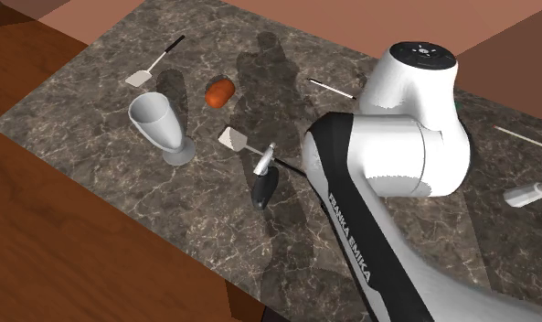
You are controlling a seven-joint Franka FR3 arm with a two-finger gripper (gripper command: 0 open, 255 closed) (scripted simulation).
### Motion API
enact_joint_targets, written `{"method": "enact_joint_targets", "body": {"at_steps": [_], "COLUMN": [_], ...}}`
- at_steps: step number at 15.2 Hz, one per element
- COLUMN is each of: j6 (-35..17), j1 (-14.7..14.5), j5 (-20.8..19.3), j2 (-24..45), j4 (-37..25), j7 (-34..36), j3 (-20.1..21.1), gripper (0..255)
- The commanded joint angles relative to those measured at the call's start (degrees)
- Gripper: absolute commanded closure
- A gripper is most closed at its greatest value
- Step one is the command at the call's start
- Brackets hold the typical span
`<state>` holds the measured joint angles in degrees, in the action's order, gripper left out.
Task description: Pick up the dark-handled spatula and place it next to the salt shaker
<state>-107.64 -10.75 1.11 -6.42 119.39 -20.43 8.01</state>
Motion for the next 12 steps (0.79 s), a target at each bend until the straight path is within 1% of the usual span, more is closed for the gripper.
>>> {"method": "enact_joint_targets", "body": {"at_steps": [1, 6, 12], "j6": [-1.48, -3.24, -4.1], "j1": [-0.97, -3.41, -6.99], "j5": [-0.82, -3.39, -7.3], "j2": [4.2, 13.3, 23.65], "j4": [-2.94, -10.69, -20.49], "j7": [-1.85, -6.06, -10.67], "j3": [1.0, 3.4, 6.11], "gripper": [0, 0, 0]}}
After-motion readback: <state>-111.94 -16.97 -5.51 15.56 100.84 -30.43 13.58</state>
